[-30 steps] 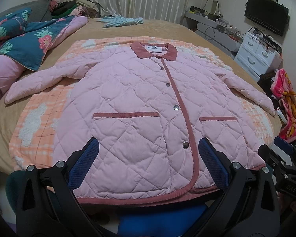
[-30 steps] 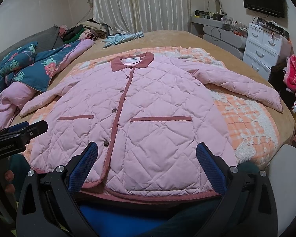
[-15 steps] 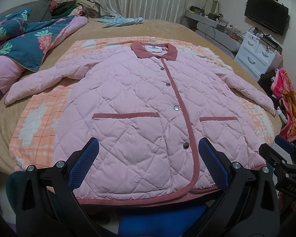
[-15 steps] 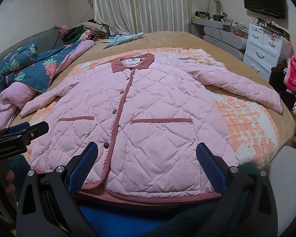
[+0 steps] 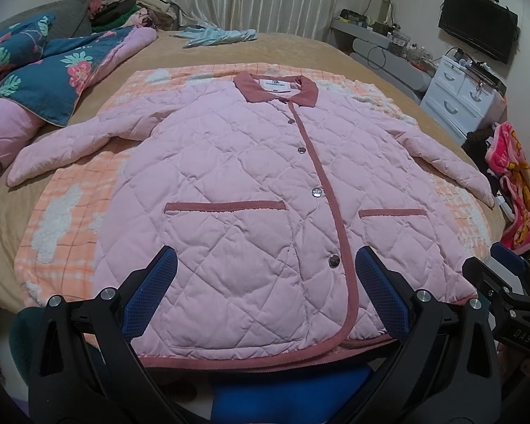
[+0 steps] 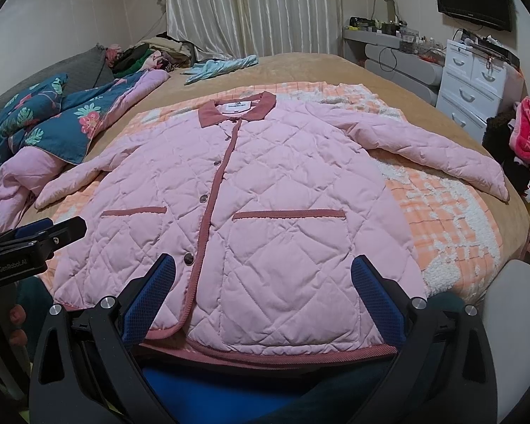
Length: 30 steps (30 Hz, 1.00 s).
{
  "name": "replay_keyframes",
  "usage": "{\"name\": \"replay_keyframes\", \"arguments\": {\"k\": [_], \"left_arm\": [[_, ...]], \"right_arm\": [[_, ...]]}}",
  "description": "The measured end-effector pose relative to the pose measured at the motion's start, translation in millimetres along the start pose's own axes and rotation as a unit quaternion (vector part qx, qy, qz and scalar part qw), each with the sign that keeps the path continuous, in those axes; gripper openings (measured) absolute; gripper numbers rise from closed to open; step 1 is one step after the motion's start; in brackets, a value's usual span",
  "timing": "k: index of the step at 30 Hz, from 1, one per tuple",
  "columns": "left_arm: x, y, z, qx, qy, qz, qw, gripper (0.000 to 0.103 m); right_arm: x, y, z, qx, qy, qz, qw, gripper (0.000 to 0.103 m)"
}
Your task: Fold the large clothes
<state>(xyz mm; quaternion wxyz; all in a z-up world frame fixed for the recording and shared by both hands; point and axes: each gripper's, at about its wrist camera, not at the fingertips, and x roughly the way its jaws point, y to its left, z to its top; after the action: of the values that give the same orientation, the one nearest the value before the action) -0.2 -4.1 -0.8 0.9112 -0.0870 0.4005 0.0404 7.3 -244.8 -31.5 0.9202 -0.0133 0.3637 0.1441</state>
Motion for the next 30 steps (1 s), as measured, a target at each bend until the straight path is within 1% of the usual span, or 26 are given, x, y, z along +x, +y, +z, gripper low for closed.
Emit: {"name": "replay_keyframes", "arguments": {"k": [11,17,25,28,30], "left_arm": [[8.5,0.8,0.5,-0.002,0.007,-0.006,1.0000,0.095],[20.5,6.0,20.7,-0.006,0.010,-0.007,0.9999,0.095],[33.6,14.1,47.4,-0.018,0.011,-0.009,0.9997,0.095],[37.4,16.3,56.6,-0.021,0.010,-0.012,0.9997,0.095],[42.0,18.1,63.6,-0.023,0.011,-0.013,0.9996,0.095]], "right_arm": [[11.4,0.5,7.2,-0.005,0.004,0.007,1.000,0.099],[19.4,4.2,21.7,-0.011,0.007,0.017,1.000,0.099],[36.7,8.4,54.4,-0.009,0.011,0.035,0.999,0.099],[43.5,10.8,66.8,-0.017,0.006,0.028,0.999,0.099],[47.3,11.0,74.6,-0.015,0.007,0.034,0.999,0.099]]}}
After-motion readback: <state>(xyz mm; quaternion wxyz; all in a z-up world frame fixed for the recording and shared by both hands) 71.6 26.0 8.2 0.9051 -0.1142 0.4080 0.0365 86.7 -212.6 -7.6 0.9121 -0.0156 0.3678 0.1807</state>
